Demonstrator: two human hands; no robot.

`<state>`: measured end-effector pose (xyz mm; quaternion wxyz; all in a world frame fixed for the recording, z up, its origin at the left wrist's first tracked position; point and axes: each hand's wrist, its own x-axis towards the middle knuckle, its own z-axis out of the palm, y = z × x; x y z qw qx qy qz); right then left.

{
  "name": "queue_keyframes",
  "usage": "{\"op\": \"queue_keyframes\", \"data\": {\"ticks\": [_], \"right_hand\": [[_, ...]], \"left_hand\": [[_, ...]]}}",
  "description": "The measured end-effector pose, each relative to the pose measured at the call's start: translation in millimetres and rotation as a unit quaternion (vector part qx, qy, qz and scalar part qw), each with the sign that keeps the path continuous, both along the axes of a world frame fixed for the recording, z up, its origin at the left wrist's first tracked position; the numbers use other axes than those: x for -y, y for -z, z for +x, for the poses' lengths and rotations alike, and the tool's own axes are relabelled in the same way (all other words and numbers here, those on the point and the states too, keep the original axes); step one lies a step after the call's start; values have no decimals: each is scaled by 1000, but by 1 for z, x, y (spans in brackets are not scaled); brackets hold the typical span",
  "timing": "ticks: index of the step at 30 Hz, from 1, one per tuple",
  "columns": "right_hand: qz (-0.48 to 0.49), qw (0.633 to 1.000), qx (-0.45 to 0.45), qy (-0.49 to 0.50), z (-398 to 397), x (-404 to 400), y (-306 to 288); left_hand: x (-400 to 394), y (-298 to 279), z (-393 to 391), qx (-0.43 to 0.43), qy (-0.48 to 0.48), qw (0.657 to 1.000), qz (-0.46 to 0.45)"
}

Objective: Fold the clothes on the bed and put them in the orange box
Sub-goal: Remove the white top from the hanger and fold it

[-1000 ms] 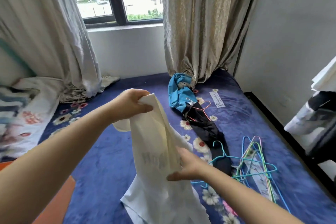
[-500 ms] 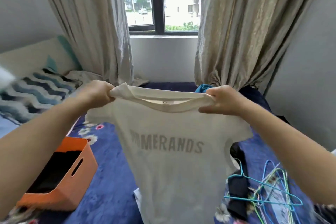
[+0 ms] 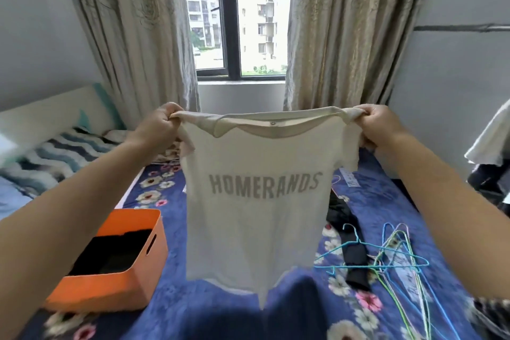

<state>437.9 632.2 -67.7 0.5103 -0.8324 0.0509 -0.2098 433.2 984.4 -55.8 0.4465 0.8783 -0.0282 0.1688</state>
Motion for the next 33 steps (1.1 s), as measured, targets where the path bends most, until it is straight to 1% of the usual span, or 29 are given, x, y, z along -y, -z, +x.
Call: {"op": "queue_keyframes", "data": {"ticks": [1, 2, 3, 5, 7, 8, 10, 12, 14, 16, 19, 21, 22, 25, 29, 33], "right_hand": [[102, 995, -15, 3, -11, -8, -1], [176, 984, -30, 10, -21, -16, -1], [215, 976, -38, 23, -28, -23, 0], [218, 974, -47, 44, -38, -34, 1], [180, 981, -53, 55, -44, -37, 2], [138, 987, -54, 58, -46, -36, 0], [13, 997, -57, 57, -48, -35, -7], [-94, 993, -58, 52, -46, -37, -16], [-156, 984, -64, 51, -36, -43, -22], [-174, 981, -75, 38, -13, -50, -18], [-156, 982, -101, 19, 32, -56, -1], [-139, 983, -118, 5, 71, -56, 17], [-147, 981, -125, -3, 93, -57, 29], [-215, 967, -136, -17, 160, -57, 67], [-288, 945, -152, -24, 220, -59, 125], [-324, 929, -175, -38, 271, -68, 188]], "left_hand": [[-4, -2, -8, 44, -12, 998, 47], [-6, -4, -17, 69, -23, 994, 77], [-7, -6, -24, 82, -33, 991, 97], [-9, -5, -37, 97, -57, 984, 137], [-13, -6, -46, 103, -66, 981, 150], [-18, -6, -51, 102, -65, 982, 146], [-32, -7, -56, 98, -65, 980, 160], [-45, -6, -56, 71, -67, 974, 202], [-52, -5, -45, 43, -78, 966, 244], [-55, 2, -22, 26, -94, 955, 281], [-57, 20, 22, -7, -107, 943, 313], [-57, 36, 57, -46, -115, 936, 329], [-57, 48, 78, -69, -119, 932, 336], [-56, 86, 138, -118, -133, 922, 344], [-60, 141, 199, -152, -151, 920, 329], [-63, 204, 255, -198, -145, 917, 314]]}}
